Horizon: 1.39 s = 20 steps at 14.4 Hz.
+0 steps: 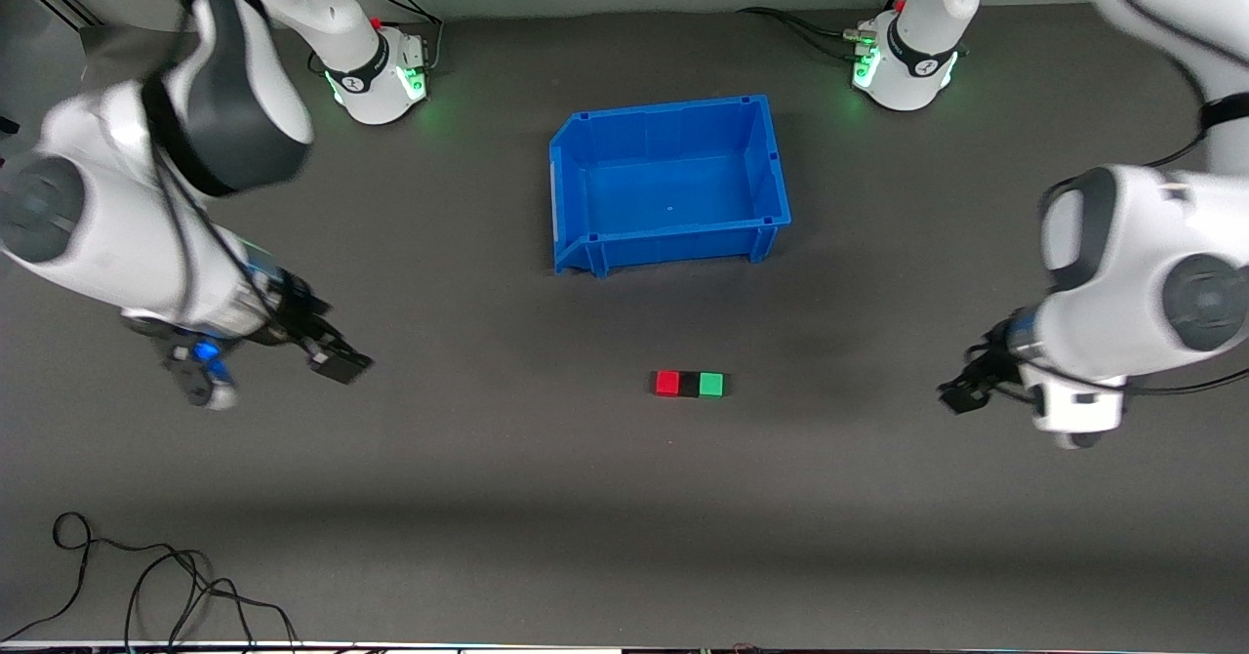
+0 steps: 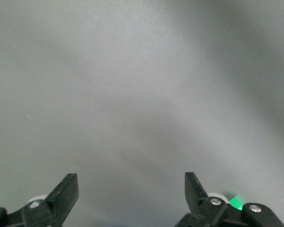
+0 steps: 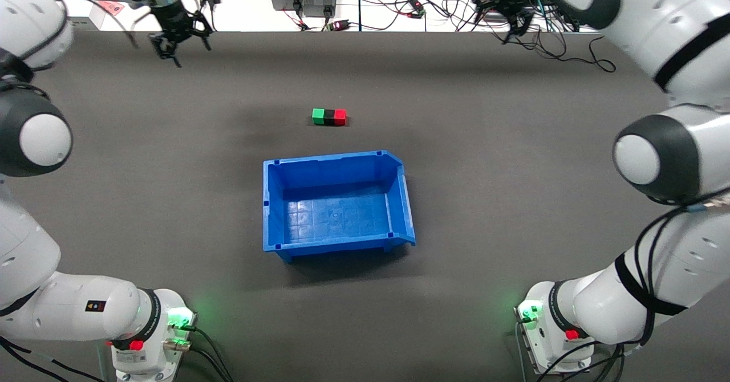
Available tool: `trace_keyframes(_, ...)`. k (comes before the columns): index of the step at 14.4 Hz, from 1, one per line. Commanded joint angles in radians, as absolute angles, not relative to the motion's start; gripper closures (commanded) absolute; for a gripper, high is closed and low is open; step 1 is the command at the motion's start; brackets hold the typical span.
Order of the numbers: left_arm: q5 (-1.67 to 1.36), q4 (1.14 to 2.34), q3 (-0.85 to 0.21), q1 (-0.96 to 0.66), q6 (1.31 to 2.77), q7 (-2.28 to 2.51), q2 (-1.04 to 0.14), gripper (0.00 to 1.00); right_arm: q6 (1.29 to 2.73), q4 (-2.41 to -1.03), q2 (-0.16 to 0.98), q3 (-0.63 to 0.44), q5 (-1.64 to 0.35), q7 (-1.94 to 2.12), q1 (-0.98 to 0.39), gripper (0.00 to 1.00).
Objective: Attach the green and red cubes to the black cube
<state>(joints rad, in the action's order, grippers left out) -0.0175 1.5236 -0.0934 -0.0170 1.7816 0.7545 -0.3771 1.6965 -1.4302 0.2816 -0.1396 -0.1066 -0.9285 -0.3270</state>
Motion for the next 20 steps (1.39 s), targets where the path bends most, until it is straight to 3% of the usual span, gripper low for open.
trace_keyframes(1, -0.034, 1.562, -0.098, 0.038, 1.712, 0.432, -0.309, 0.00, 1.704, -1.566, 0.137, -0.042, -0.037, -0.700, -0.186, 0.00)
trace_keyframes(4, 0.040, 1.560, -0.098, 0.043, 1.703, 0.047, -0.261, 0.00, 1.704, -1.611, 0.075, -0.023, -0.032, -0.440, -0.086, 0.00)
trace_keyframes(7, 0.026, 1.563, -0.098, 0.044, 1.741, 0.020, -0.218, 0.00, 1.703, -1.609, 0.054, -0.038, -0.031, -0.212, -0.048, 0.00)
trace_keyframes(12, -0.025, 1.689, -0.097, 0.077, 1.779, -0.094, -0.075, 0.00, 1.657, -1.602, 0.038, -0.098, -0.029, -0.043, -0.051, 0.00)
trace_keyframes(15, -0.017, 1.808, -0.095, 0.080, 1.899, -0.098, 0.014, 0.00, 1.583, -1.562, 0.032, -0.109, -0.029, -0.011, -0.051, 0.00)
trace_keyframes(20, -0.017, 1.773, -0.097, 0.078, 1.865, -0.092, -0.014, 0.00, 1.565, -1.539, 0.031, -0.106, -0.015, 0.052, -0.054, 0.00)
